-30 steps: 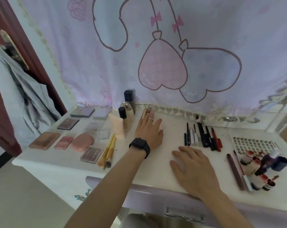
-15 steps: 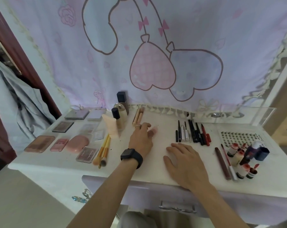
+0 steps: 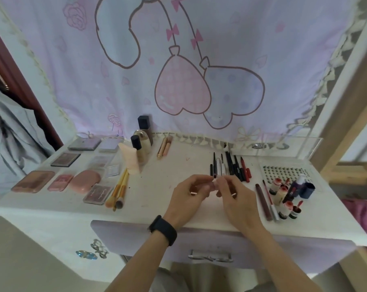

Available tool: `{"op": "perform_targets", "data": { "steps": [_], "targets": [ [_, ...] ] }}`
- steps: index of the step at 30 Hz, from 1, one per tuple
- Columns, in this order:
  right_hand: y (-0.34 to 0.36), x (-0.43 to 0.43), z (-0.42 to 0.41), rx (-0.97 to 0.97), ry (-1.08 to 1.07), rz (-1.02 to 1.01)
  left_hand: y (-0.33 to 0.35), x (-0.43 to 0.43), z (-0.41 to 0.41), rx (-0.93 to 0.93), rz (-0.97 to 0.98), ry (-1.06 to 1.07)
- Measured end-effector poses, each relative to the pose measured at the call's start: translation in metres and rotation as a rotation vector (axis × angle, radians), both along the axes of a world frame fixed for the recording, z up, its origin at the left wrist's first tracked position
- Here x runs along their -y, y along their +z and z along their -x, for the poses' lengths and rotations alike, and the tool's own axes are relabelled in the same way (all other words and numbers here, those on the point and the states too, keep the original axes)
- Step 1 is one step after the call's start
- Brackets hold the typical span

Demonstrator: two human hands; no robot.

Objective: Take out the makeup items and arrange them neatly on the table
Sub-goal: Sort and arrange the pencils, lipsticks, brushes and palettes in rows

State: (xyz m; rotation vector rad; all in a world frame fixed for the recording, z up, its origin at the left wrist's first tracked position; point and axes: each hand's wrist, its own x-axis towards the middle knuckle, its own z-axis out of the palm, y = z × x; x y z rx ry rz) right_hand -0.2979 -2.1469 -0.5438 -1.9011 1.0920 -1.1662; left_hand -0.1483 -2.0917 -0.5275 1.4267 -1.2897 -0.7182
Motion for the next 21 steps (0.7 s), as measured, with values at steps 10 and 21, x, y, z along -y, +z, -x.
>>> {"op": "perform_targets", "data": {
  "steps": [10, 21],
  "targets": [
    [-0.009, 0.001, 0.005, -0.003, 0.037, -0.142, -0.021, 0.013, 0.024, 0.274, -0.073, 0.12],
    [-0.012, -0.002, 0.0, -0.026, 0.122, 0.033, -0.017, 0.019, 0.02, 0.018, -0.101, 0.172]
  ]
}}
